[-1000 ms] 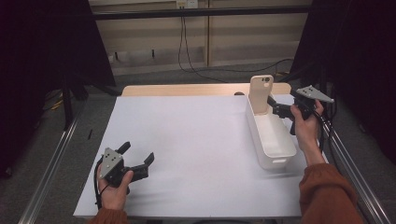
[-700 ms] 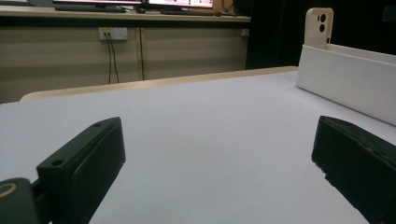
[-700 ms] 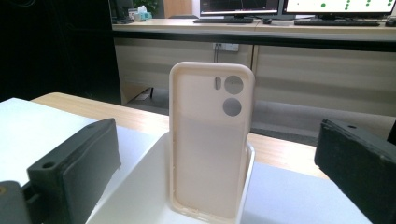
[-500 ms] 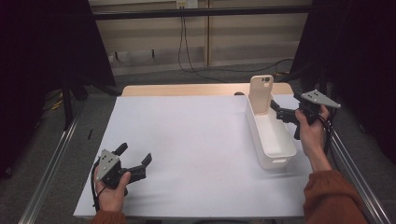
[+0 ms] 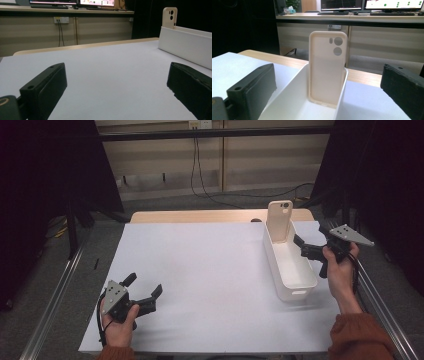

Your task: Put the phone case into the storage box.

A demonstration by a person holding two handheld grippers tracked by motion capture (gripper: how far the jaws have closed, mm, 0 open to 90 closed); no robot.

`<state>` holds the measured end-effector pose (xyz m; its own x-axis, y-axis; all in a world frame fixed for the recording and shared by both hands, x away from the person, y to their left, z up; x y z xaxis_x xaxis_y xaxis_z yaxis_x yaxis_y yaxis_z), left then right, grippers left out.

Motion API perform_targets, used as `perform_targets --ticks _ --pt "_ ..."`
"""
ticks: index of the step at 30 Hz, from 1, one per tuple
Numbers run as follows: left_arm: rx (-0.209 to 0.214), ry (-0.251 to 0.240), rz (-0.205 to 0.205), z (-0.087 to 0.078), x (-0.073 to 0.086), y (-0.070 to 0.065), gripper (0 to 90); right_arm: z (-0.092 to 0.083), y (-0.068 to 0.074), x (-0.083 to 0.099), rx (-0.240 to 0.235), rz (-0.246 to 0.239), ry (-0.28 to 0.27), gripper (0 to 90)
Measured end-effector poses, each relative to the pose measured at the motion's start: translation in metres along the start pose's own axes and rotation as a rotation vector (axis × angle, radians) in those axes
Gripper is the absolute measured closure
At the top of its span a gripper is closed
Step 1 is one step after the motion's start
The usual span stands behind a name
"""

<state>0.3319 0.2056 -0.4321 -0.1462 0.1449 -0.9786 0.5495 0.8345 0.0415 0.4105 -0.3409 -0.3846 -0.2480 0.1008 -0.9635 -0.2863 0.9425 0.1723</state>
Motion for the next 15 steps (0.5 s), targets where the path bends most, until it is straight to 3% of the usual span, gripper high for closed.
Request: perform_targets --ticks 15 --pt "-0.01 0.005 -0.002 -0.004 0.001 0.001 2.8 -0.031 0.011 0.002 -0.019 -0.012 -0.023 0.0"
Point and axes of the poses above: each handheld gripper's, and its own axes: z roughly forward along the jaws, x roughly out of its underside, y roughly to its left, the point moved 3 cm from there along z, roughly forward along the jaws, and after that the axes turned 7 degrees about z, right-handed, at the moved point
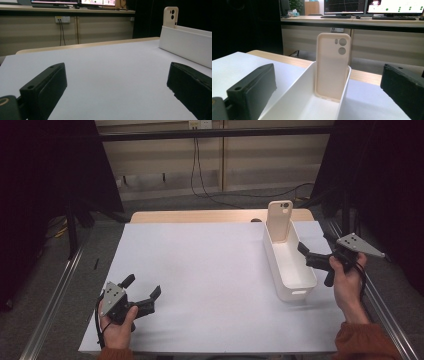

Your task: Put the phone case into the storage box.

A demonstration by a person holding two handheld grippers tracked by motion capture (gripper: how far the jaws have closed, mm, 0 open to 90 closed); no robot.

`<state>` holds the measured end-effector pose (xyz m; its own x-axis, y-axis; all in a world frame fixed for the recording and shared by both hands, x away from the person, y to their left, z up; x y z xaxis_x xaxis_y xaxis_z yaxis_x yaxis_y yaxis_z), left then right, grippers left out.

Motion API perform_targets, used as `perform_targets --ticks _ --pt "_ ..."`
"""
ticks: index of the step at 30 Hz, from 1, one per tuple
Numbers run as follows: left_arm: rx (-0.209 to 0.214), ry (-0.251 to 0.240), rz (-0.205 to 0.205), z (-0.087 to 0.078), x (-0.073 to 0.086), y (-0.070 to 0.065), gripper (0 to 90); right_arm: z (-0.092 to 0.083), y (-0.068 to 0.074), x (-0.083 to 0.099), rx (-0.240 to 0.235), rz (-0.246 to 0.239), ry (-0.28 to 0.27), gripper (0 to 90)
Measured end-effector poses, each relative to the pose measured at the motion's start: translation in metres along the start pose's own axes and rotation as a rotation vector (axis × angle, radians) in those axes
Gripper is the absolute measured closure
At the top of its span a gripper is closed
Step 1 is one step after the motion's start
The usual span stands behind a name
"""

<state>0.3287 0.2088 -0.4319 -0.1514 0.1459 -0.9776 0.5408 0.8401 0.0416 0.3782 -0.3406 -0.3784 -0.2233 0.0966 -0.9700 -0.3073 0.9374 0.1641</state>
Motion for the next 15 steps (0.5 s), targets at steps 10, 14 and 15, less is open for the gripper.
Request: perform_targets --ticks 10,14,15 --pt "-0.002 0.001 -0.004 -0.001 0.0 0.0 2.8 -0.02 0.011 0.01 -0.008 -0.004 0.007 0.0" --pt "-0.006 0.002 -0.005 -0.002 0.0 0.0 2.8 -0.029 0.014 0.012 -0.01 -0.012 0.001 0.0" --pt "-0.007 0.004 -0.005 -0.002 0.0 0.0 2.9 -0.032 0.015 0.013 -0.011 -0.009 0.0 0.0"
Point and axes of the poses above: each handheld gripper's, and its own axes: z roughly forward along the jaws, x roughly out of its underside, y roughly to its left, the point moved 3 cm from there along z, roughly forward along the jaws, and after that the axes turned 7 degrees about z, right-handed, at the moved point
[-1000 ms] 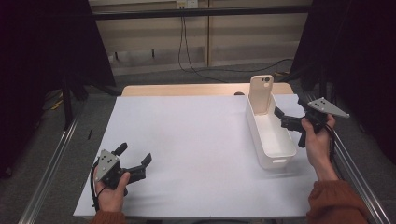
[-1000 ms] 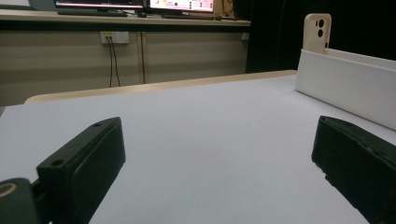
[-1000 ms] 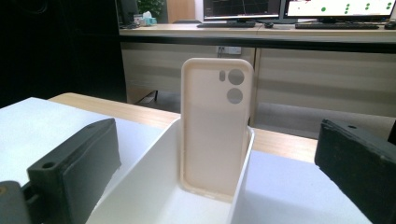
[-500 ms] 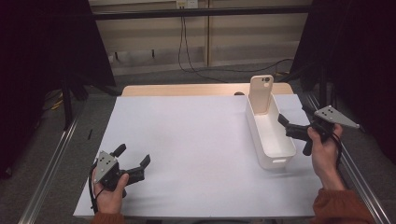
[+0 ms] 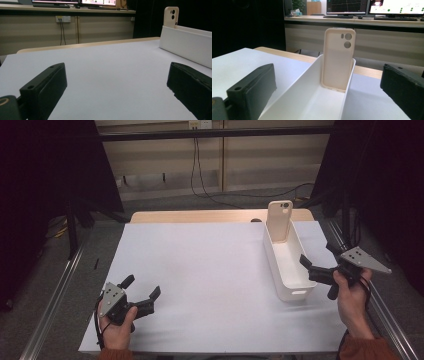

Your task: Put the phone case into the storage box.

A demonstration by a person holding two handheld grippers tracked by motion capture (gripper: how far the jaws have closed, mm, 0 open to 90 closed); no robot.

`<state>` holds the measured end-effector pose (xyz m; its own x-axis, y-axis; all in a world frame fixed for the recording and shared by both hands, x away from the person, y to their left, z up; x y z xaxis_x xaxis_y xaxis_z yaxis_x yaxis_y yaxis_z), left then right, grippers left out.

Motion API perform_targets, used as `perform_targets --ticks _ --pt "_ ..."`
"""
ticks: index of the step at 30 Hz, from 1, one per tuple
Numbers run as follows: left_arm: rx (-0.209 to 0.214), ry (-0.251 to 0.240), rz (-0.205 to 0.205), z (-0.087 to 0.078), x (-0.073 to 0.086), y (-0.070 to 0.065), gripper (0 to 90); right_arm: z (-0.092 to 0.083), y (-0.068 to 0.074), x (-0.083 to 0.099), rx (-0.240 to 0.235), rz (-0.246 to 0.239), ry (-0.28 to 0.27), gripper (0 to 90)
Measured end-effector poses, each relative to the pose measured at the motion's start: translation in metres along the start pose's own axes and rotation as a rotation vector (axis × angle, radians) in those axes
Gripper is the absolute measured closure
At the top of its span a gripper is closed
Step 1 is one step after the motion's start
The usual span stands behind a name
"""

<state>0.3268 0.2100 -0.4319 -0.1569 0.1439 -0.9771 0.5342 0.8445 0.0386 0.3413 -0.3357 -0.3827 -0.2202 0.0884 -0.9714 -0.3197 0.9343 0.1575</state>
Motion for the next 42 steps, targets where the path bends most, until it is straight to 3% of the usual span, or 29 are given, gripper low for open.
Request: perform_targets --ticks 23,42 --pt "0.004 0.009 0.007 -0.006 0.002 -0.003 2.7 -0.046 0.01 0.039 0.014 0.01 0.021 0.0" --pt "0.005 0.025 0.0 -0.014 0.005 -0.003 2.7 -0.073 0.011 0.075 0.074 0.034 0.066 0.0"
Point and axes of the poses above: each handheld gripper's, and its own axes: z roughly forward along the jaws, x roughly out of its underside, y roughly to its left, the point moved 3 cm from there along z, roughly forward along the jaws, and after that the axes turned 7 degrees about z, right-handed, at the moved point
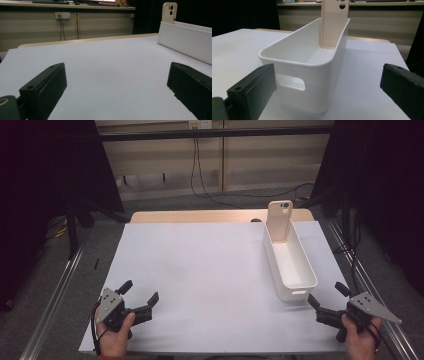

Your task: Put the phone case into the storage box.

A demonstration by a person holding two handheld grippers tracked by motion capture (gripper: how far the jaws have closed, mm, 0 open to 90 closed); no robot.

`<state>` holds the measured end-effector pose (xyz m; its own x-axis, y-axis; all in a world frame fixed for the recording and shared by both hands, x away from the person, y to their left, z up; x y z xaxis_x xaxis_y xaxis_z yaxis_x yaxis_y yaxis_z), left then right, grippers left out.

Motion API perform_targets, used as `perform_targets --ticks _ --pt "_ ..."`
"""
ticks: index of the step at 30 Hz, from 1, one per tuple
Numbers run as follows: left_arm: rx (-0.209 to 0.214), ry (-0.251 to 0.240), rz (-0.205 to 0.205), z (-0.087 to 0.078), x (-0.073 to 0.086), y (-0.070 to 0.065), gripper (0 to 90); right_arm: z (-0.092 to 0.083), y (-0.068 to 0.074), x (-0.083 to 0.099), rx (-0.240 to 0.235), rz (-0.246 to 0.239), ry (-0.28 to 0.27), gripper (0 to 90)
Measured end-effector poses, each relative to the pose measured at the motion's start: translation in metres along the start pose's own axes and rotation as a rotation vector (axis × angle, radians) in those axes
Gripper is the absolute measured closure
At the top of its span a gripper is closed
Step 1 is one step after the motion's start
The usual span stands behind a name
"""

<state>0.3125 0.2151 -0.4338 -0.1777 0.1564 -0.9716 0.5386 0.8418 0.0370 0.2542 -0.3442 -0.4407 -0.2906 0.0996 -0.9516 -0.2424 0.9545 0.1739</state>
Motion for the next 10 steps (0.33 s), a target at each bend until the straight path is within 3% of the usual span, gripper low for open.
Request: perform_targets --ticks 6,10 --pt "-0.007 0.003 -0.008 -0.0004 0.0003 0.0017 2.7 -0.0017 0.0012 0.0018 -0.015 -0.026 -0.006 0.2" --pt "0.0 0.003 -0.007 0.001 0.0001 0.0004 2.7 -0.0018 0.0002 0.0015 -0.016 -0.008 -0.011 0.2"
Point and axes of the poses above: each handheld gripper's, and its own axes: z roughly forward along the jaws, x roughly out of its underside, y roughly to its left, the point moved 3 cm from there along z, roughly forward along the jaws, and after that the axes turned 7 degrees about z, right-handed, at the moved point
